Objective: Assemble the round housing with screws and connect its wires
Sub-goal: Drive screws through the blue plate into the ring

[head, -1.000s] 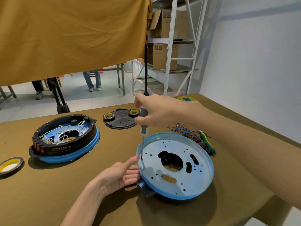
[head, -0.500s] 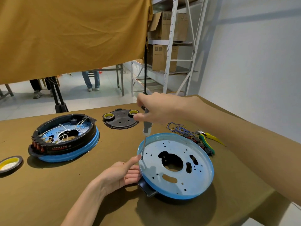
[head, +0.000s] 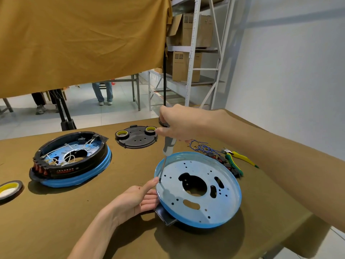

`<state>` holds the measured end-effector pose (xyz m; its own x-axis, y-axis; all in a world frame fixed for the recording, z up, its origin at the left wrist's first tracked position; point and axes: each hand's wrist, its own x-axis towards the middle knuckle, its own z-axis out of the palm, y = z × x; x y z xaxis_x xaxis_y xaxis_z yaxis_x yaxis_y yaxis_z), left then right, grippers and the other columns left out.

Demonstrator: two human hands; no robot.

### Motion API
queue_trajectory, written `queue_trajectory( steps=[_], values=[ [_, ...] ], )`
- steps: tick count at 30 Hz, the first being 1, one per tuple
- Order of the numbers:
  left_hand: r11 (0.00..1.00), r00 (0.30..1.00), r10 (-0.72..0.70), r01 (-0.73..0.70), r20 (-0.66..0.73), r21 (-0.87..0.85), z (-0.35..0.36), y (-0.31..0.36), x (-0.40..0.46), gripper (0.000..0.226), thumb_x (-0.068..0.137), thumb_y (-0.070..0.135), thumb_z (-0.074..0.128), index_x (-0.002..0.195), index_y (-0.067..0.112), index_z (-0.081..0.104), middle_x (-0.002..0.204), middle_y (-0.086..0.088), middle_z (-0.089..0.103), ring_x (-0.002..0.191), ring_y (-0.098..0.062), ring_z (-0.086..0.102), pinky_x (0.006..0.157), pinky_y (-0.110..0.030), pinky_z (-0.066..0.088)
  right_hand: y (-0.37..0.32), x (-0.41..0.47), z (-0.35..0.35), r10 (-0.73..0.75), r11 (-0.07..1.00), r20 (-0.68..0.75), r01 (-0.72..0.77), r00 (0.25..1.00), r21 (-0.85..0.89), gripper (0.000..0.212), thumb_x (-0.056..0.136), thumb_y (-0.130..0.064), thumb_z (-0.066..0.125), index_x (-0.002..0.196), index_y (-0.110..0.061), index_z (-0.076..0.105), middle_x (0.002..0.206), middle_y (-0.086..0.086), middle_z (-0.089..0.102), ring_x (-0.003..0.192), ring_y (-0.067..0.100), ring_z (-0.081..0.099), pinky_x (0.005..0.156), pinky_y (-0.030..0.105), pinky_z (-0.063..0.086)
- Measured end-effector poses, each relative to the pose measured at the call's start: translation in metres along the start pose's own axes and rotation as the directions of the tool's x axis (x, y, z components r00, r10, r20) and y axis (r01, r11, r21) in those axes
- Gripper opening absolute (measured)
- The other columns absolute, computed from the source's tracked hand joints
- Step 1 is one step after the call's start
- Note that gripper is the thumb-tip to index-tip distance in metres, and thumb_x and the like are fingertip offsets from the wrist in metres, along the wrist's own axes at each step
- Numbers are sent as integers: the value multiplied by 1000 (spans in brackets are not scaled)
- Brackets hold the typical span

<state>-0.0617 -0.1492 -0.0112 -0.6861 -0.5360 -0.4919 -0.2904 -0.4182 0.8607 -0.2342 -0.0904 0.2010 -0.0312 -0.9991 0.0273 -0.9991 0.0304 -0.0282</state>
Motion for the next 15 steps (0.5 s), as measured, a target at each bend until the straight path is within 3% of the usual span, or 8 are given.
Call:
queue_trajectory(
  steps=[5,11,15],
  values=[
    [991,1000,-23,23,-3,-135,5,-1,-4,86,63,52,86,123,-5,64,111,-22,76,102,-30,77,75,-33,64,4,-2,-13,1,983,60,-12,998,184,38,96,-36,68,120,-22,43,89,8,70,52,12,65,42,18,47],
    [962,998,-60,51,-23,-268,10,-1,-7,89,59,47,90,124,-6,61,110,-25,76,102,-35,76,79,-42,65,4,-1,-12,-24,987,8,23,1000,157,30,96,-37,68,118,-22,55,105,9,70,74,21,74,52,25,52],
    [955,999,-45,43,0,-293,13,-1,-9,87,64,45,88,126,-8,60,114,-27,74,106,-37,74,87,-46,62,7,-1,-19,-45,987,67,34,997,156,26,90,-32,73,112,-29,61,105,6,71,86,19,72,70,34,59]
  ],
)
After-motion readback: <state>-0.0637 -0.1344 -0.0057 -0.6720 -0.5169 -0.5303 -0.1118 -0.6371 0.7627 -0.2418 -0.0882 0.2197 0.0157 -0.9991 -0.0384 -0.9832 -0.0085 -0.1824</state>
